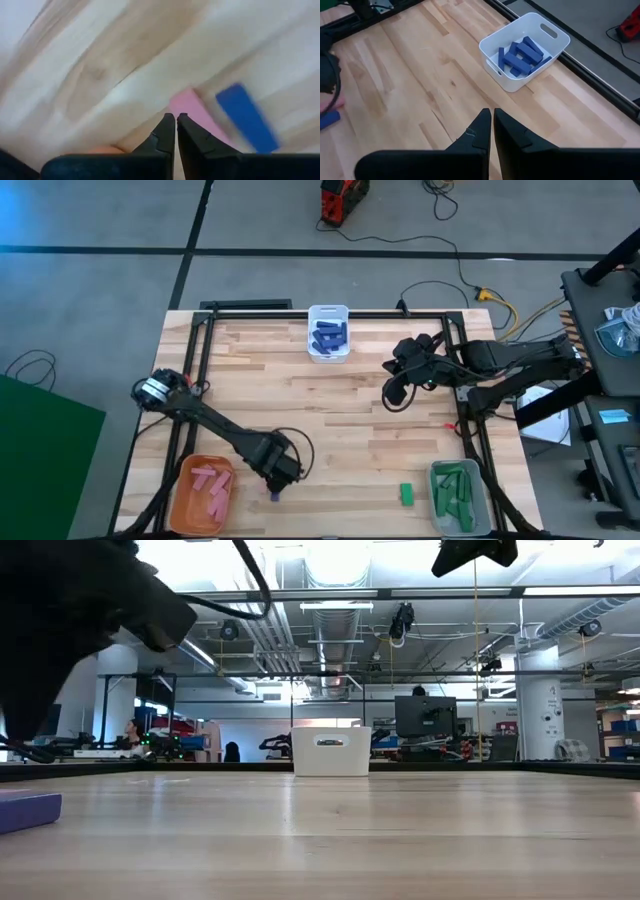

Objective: Sort blocks
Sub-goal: Put the pink block into the orange bin

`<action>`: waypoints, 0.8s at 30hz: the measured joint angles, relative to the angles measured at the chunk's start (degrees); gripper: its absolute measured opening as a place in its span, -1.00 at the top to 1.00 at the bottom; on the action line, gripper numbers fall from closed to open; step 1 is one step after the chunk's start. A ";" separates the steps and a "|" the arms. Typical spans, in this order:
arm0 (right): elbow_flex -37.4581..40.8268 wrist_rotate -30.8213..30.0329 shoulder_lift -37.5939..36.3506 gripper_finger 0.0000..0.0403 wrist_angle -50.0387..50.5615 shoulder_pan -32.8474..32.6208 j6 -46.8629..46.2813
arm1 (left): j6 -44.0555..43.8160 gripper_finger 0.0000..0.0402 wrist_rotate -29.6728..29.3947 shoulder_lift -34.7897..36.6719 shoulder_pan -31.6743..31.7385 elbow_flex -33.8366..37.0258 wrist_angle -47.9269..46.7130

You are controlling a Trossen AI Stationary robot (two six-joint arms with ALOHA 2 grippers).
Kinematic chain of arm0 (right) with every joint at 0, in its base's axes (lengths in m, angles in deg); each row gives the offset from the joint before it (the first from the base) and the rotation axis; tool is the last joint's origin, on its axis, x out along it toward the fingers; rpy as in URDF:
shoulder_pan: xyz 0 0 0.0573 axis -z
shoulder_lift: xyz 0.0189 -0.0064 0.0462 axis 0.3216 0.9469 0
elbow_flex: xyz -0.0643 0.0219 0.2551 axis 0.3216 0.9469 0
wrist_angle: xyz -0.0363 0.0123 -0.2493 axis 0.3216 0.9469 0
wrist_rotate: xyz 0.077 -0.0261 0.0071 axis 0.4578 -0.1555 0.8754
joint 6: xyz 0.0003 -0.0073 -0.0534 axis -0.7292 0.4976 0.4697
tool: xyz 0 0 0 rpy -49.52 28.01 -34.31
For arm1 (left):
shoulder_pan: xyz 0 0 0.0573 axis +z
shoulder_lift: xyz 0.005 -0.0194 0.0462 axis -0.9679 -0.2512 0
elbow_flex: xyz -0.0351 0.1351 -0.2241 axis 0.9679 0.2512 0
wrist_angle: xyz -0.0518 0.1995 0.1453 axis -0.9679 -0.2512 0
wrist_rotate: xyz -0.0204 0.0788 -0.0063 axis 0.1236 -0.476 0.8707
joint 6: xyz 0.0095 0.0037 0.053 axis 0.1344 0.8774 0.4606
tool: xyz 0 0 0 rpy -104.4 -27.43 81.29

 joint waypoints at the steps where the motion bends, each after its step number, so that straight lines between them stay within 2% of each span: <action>1: 0.00 0.01 0.00 0.94 0.06 0.00 -0.21 | -4.52 1.00 -0.06 0.37 0.02 0.00 -0.04; 4: 0.00 0.00 0.00 0.94 0.03 0.00 -0.49 | -13.40 1.00 -1.45 0.94 -0.10 -0.57 0.10; 8: 0.09 0.00 0.00 0.94 0.04 0.00 -0.30 | -17.82 0.89 -1.99 1.11 -0.10 -1.16 0.80; 19: 0.09 0.00 0.00 0.94 0.04 0.00 0.12 | -22.68 0.14 -0.86 1.03 -1.64 -0.10 2.17; 24: 0.09 0.00 0.00 0.94 0.04 0.00 1.01 | -24.09 0.01 -0.92 0.99 -3.03 1.95 6.62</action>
